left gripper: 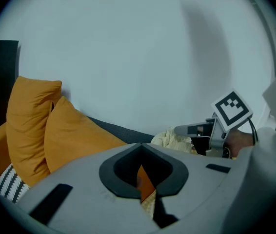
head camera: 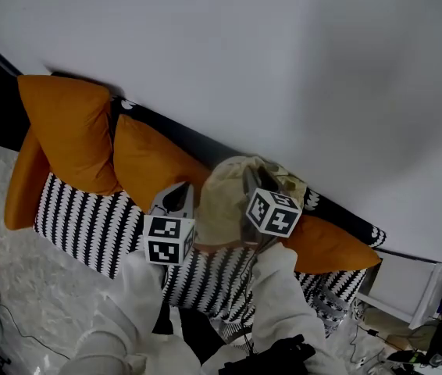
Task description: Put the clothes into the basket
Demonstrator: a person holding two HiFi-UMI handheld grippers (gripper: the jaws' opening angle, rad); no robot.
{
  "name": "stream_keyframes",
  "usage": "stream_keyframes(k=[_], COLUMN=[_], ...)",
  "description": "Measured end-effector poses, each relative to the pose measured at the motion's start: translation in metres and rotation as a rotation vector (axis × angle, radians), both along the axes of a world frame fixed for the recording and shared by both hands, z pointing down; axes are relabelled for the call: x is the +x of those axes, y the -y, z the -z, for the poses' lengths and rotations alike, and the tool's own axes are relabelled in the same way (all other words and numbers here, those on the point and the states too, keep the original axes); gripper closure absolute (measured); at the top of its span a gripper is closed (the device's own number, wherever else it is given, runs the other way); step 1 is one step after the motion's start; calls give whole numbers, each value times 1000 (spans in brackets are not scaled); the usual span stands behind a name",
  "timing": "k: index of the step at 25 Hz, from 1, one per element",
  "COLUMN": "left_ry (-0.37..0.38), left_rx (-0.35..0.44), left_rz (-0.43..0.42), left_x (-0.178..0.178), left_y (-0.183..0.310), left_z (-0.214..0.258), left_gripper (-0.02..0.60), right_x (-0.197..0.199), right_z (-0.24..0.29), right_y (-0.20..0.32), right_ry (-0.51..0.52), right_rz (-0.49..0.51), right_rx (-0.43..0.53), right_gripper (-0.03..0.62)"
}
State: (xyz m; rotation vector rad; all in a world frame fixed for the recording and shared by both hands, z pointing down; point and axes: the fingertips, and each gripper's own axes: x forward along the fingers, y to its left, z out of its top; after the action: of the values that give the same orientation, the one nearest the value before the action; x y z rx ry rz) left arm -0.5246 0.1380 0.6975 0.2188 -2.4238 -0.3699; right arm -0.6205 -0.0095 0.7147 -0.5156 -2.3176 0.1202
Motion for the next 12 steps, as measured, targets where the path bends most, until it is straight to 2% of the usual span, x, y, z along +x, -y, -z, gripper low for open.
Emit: stream_keyframes(k=[5,12], left_ry=[-28,-43], left_rx=[15,19], left_rz=[27,34], left_x=[8,12], left_y=[-6,-8], left_z=[-7,-14], left_gripper=[581,581], right_x=[-5,-6], right_z=[-8,-25], right_y=[1,0], right_ry=[-14,-28], right_rz=[-10,-11], right_rx=[20,97], right_gripper=[464,464])
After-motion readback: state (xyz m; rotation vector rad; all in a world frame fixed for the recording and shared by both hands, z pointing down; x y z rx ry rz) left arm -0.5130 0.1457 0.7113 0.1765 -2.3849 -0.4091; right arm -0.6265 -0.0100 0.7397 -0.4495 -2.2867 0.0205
